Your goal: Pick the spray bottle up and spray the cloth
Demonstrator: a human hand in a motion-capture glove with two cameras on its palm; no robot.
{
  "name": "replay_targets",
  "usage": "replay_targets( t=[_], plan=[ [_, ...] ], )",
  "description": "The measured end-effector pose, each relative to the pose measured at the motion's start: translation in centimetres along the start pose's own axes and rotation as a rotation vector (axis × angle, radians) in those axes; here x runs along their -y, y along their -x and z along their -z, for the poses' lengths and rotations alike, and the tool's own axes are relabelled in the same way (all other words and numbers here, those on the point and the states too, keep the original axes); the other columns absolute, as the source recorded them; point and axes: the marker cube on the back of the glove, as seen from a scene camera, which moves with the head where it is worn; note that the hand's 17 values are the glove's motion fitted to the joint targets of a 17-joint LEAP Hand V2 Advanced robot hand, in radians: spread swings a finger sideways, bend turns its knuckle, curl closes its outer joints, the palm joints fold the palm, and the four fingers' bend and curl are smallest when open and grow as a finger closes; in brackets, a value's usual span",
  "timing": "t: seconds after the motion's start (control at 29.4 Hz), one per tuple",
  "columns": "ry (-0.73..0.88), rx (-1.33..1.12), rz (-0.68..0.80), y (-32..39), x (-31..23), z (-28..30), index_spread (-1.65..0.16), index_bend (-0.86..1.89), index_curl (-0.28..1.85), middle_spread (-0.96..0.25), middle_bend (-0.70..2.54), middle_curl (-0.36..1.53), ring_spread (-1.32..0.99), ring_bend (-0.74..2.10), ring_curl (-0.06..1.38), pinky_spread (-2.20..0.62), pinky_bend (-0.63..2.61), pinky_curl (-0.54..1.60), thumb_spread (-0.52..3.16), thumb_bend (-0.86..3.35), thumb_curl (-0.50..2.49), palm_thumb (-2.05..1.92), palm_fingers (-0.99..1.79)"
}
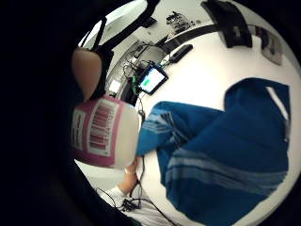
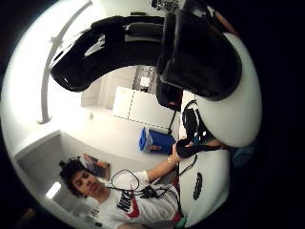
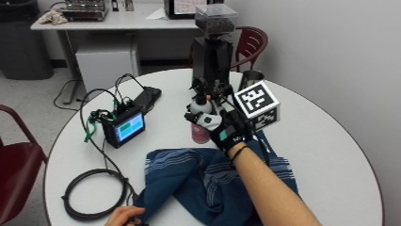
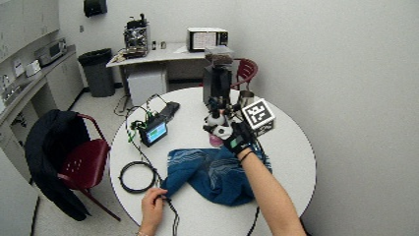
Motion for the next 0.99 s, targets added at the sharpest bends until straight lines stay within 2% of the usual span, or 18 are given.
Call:
replay_targets(
  t=[0.24, 0.41, 0.68, 0.99],
  plan=[
    [-0.017, 0.062, -0.120, -6.9, 1.2, -3.3, -0.26, 0.12, 0.23, -0.15, 0.29, 0.46, -0.13, 0.44, 0.40, -0.03, 0.30, 0.38, 0.90, -0.02, 0.62, 0.97, 0.92],
    [0.006, 0.021, -0.175, -9.3, 1.0, -4.2, -0.27, 0.13, 0.24, -0.15, 0.27, 0.45, -0.14, 0.45, 0.40, 0.00, 0.25, 0.37, 0.91, -0.01, 0.61, 0.99, 0.90],
    [0.094, -0.041, -0.140, -6.8, 1.6, -6.0, -0.28, 0.15, 0.27, -0.16, 0.23, 0.43, -0.13, 0.40, 0.39, 0.05, 0.20, 0.36, 0.91, -0.02, 0.59, 1.02, 0.86],
    [0.245, -0.084, -0.046, -3.2, 1.3, -11.7, -0.28, 0.14, 0.30, -0.16, 0.20, 0.42, -0.13, 0.36, 0.38, 0.06, 0.19, 0.35, 0.91, -0.02, 0.57, 1.03, 0.87]
  ],
)
